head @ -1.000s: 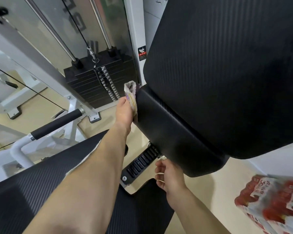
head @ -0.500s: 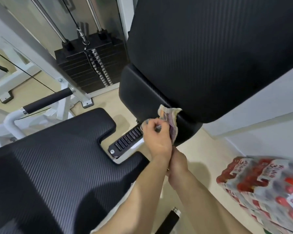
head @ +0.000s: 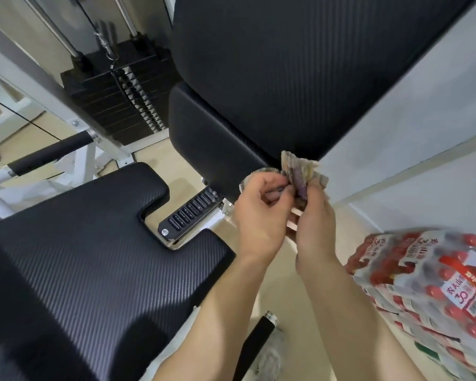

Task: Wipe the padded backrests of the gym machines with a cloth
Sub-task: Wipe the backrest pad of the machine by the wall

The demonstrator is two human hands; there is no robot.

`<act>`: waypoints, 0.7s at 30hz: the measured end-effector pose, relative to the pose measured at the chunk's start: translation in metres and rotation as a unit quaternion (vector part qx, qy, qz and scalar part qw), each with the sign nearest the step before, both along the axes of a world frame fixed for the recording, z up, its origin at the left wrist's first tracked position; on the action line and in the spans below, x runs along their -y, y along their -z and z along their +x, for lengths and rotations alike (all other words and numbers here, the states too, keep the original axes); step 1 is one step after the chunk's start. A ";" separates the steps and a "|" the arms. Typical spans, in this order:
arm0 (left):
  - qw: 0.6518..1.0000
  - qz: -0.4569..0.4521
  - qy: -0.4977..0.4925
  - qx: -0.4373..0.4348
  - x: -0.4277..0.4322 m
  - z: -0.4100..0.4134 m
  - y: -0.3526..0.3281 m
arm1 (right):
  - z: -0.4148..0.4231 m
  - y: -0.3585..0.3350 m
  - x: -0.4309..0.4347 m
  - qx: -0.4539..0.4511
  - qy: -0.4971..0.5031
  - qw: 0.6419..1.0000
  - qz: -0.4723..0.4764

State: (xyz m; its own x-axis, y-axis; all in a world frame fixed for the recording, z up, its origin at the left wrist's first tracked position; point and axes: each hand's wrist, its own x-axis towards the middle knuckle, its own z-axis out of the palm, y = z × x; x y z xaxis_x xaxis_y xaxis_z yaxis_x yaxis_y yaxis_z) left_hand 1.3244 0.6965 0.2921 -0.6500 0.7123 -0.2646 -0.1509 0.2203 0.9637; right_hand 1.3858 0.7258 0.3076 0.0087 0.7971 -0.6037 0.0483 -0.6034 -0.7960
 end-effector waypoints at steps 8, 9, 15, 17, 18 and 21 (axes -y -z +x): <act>0.969 -0.075 -0.134 0.195 0.011 -0.056 0.007 | -0.039 0.029 0.008 0.009 0.026 0.993 0.119; 0.963 -0.099 -0.153 0.200 0.013 -0.062 0.011 | -0.047 0.035 0.012 0.022 0.052 0.988 0.144; 0.941 -0.231 -0.098 0.226 0.023 -0.071 0.046 | -0.062 0.045 0.005 0.084 0.212 0.959 0.166; 0.934 -0.255 -0.077 0.240 0.023 -0.068 0.050 | -0.052 0.054 0.003 0.142 0.212 0.955 0.151; 0.929 -0.264 -0.077 0.247 0.022 -0.066 0.051 | -0.046 0.061 0.003 0.173 0.199 0.955 0.138; 0.915 -0.279 -0.074 0.282 0.018 -0.059 0.058 | -0.033 0.084 0.020 0.191 0.122 0.972 0.065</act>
